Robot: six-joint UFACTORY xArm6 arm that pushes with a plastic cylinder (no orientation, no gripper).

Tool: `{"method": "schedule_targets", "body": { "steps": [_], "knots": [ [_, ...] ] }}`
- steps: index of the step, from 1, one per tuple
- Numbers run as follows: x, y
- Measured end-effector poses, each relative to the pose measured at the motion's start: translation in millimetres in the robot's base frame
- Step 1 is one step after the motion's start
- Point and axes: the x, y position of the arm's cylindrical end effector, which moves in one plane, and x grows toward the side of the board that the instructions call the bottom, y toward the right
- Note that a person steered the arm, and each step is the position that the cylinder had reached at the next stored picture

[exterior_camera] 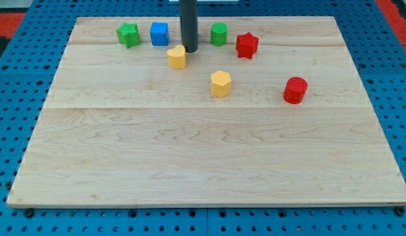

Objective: Place the red star in between the cube and heart

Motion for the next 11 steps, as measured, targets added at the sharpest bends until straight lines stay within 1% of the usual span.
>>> {"method": "schedule_targets", "body": {
  "steps": [1, 2, 3, 4, 5, 6, 7, 8, 9, 10, 11],
  "knots": [
    [24.3, -39.5],
    [50.4, -56.9],
    [70.7, -59.7],
    [54.9, -32.5],
    [40.9, 22.1],
    [52.6, 47.9],
    [70.3, 50.6],
    [64.5, 68.2],
    [65.7, 75.2],
    [55.8, 82.6],
    [42.9, 131.6]
  ]
}}
